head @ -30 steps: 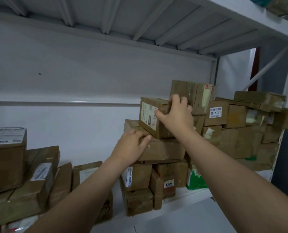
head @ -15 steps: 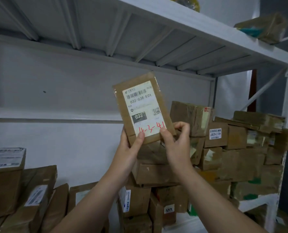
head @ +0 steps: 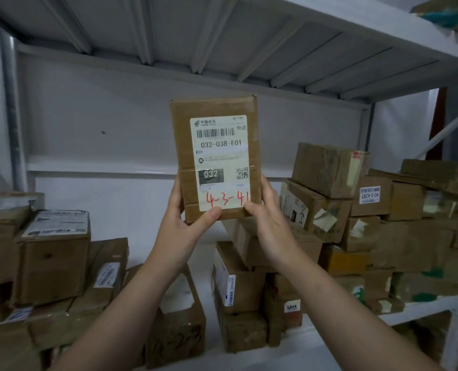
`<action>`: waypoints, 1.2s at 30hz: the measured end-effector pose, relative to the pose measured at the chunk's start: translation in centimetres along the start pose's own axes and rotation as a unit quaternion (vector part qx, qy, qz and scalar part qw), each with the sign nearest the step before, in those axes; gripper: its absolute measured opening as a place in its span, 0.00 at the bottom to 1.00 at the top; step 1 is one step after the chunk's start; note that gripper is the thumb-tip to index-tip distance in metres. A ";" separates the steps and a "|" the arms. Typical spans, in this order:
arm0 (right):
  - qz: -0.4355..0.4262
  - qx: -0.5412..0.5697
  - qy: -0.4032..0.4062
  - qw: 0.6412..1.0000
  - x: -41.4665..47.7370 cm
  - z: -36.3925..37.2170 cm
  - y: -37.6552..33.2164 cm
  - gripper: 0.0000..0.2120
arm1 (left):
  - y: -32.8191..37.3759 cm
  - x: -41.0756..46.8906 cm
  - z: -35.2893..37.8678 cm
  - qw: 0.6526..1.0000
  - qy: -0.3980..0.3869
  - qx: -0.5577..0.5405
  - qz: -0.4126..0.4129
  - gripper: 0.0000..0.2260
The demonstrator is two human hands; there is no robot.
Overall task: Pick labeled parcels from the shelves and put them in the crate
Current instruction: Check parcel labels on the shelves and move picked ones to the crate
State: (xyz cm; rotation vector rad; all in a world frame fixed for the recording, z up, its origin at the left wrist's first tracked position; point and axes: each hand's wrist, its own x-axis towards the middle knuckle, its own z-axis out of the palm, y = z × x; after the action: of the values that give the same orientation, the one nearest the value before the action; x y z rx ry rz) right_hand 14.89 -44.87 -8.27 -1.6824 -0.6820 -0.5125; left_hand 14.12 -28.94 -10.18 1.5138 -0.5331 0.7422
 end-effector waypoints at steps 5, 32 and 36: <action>-0.012 0.025 -0.006 1.000 -0.8 2.3 0.2 0.25 | 0.5 -1.6 -2.0 0.998 0.020 0.054 -0.021 0.31; 0.004 -0.335 -0.131 0.933 -6.9 9.6 8.6 0.27 | -4.7 -9.2 -7.8 0.830 -0.092 0.548 -0.047 0.18; 0.002 -0.363 -0.121 0.924 -6.5 10.1 9.6 0.25 | -5.5 -9.0 -8.4 0.821 -0.118 0.558 -0.036 0.16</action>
State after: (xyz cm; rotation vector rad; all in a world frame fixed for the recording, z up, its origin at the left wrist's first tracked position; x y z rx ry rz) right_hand 16.41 -37.42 -21.64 -2.4758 -0.7104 -0.6028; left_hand 10.85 -21.08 -20.61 2.7349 -0.1773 0.8548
